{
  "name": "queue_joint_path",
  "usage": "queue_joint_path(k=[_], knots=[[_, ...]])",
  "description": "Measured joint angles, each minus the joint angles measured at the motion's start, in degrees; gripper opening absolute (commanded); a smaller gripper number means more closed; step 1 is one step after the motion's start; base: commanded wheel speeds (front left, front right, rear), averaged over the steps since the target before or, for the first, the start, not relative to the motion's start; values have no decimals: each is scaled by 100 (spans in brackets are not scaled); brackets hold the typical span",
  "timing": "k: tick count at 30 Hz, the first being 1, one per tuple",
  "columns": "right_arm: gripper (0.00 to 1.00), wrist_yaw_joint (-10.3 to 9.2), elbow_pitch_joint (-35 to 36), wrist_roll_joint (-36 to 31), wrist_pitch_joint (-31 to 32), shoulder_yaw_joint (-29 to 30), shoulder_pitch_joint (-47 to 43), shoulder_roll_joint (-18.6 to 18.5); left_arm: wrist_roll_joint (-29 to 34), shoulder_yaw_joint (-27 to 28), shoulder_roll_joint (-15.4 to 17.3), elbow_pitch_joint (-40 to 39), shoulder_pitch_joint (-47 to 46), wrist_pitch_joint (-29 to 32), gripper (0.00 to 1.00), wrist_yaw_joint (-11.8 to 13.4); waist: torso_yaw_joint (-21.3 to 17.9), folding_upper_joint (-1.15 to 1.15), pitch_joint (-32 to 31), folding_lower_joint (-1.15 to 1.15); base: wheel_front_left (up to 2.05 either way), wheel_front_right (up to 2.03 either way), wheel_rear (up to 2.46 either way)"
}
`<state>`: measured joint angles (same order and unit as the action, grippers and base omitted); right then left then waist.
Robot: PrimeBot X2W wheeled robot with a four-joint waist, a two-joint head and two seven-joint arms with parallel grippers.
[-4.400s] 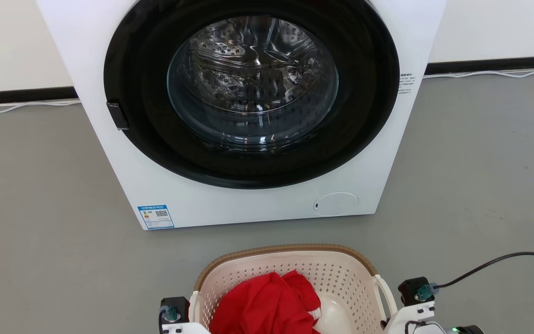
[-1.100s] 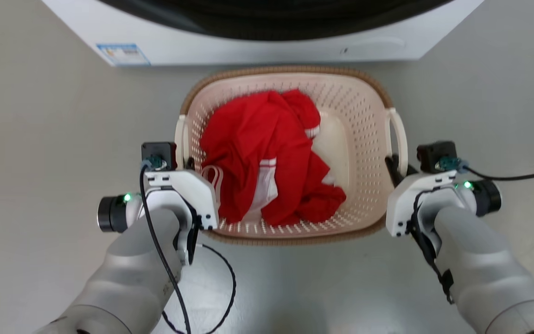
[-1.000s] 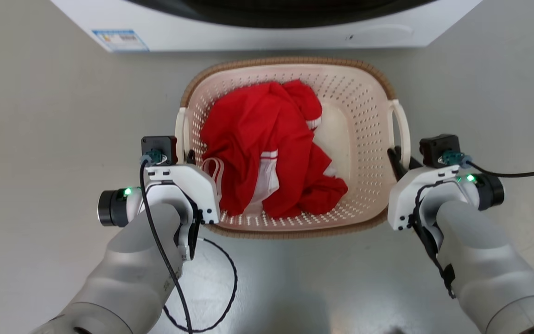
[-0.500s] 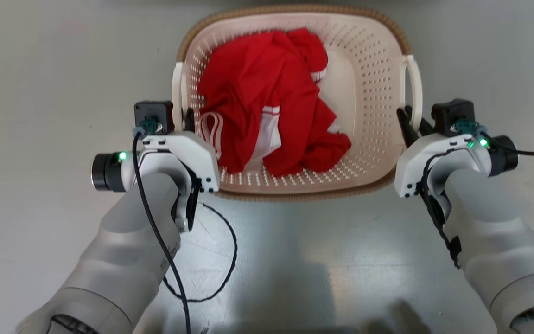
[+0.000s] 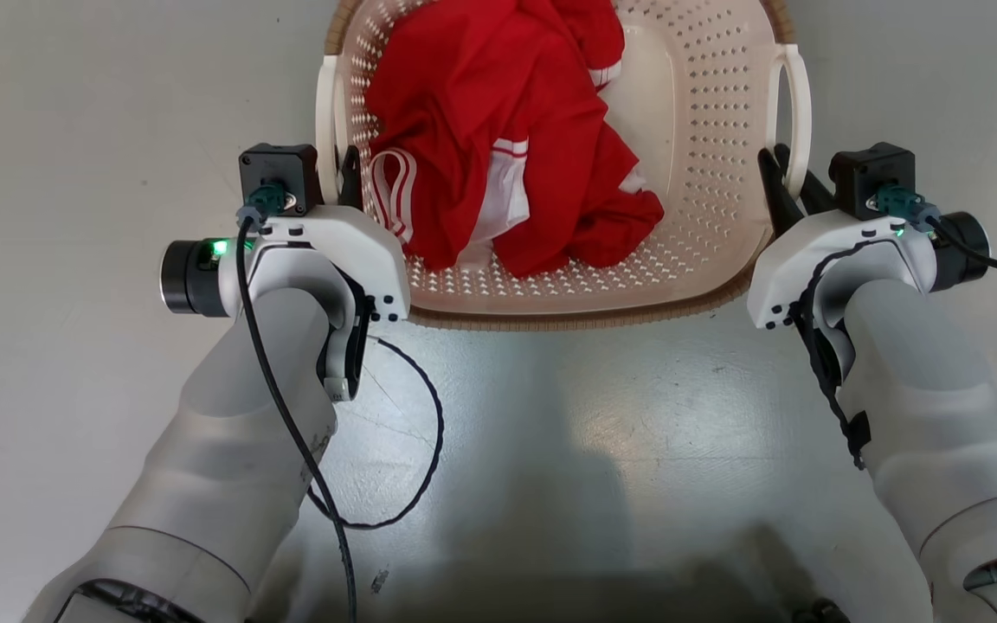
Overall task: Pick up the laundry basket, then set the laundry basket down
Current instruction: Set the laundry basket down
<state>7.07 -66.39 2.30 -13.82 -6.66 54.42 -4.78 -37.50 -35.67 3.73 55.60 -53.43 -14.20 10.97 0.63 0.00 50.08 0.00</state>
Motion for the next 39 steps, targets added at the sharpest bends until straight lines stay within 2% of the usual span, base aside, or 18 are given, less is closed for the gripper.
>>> queue_joint_path(k=[6,16,26,39], knots=[[0,0,168,-210,-33,141,6,5,363,379,-47,-35,-15,0,0,-98,8,0,141,0,0,0,0],[0,0,248,-231,-33,189,26,12,688,697,-99,32,-69,0,0,-246,-20,0,219,0,0,0,0],[0,0,242,-53,-33,55,25,12,732,768,-110,171,-105,0,0,-343,-90,0,212,0,0,0,0],[0,0,219,76,-33,-40,26,12,734,767,-111,230,-130,-1,0,-348,-115,0,231,0,0,0,0]])
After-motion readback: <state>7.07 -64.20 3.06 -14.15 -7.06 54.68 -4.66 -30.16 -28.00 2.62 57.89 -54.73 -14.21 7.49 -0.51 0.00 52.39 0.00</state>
